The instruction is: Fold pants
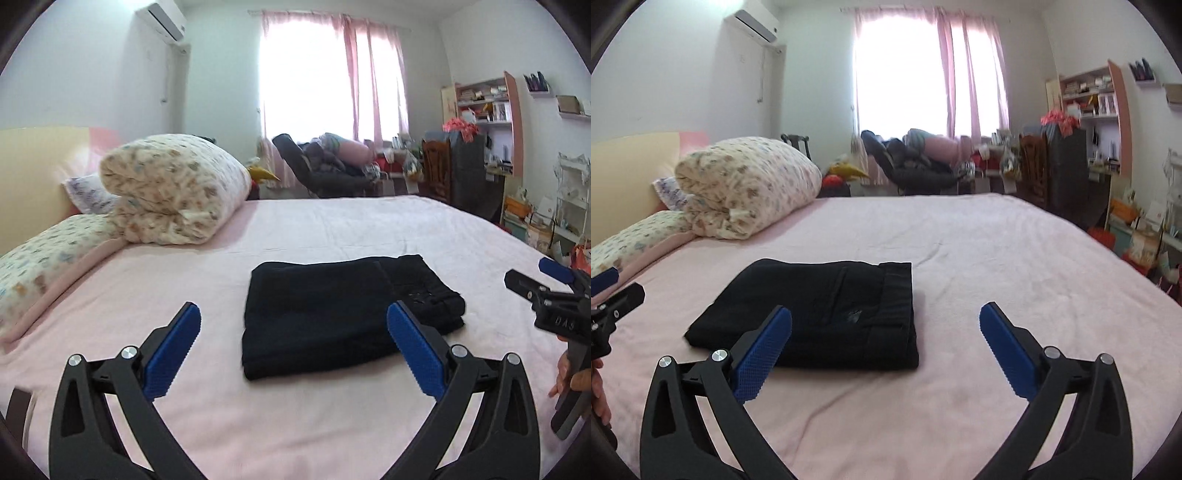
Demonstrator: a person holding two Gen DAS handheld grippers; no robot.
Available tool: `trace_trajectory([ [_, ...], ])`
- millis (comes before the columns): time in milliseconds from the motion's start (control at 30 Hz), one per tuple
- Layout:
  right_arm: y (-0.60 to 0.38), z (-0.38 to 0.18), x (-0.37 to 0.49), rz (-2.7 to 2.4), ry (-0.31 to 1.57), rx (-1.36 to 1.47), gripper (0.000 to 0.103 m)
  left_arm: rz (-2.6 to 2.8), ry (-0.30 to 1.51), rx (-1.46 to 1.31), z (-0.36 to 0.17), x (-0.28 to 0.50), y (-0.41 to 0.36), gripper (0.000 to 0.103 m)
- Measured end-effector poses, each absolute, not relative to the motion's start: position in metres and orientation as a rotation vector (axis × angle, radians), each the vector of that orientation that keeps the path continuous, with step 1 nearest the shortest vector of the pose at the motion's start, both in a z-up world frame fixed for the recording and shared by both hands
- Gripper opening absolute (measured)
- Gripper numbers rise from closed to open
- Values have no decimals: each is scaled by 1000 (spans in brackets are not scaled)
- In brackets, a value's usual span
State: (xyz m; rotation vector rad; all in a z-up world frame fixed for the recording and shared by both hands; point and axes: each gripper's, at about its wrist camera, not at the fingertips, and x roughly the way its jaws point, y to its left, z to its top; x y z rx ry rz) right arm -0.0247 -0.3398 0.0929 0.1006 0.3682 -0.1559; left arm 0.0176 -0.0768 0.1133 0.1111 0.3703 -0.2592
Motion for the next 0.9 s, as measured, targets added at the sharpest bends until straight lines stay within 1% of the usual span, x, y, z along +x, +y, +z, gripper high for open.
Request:
trace_trajectory([
  [267, -304, 90, -77, -181, 346, 78, 102, -138, 362, 94, 96, -44, -55, 101],
  [533, -286, 65, -76, -160, 466, 122, 102, -120, 437, 140, 68, -35, -60, 101],
  [767, -274, 50, -68, -137, 525, 109, 102, -134, 522, 163, 47, -20, -68, 101],
  [900, -268, 45, -65, -136, 546, 107, 102, -132, 525, 188, 43, -20, -74, 101],
])
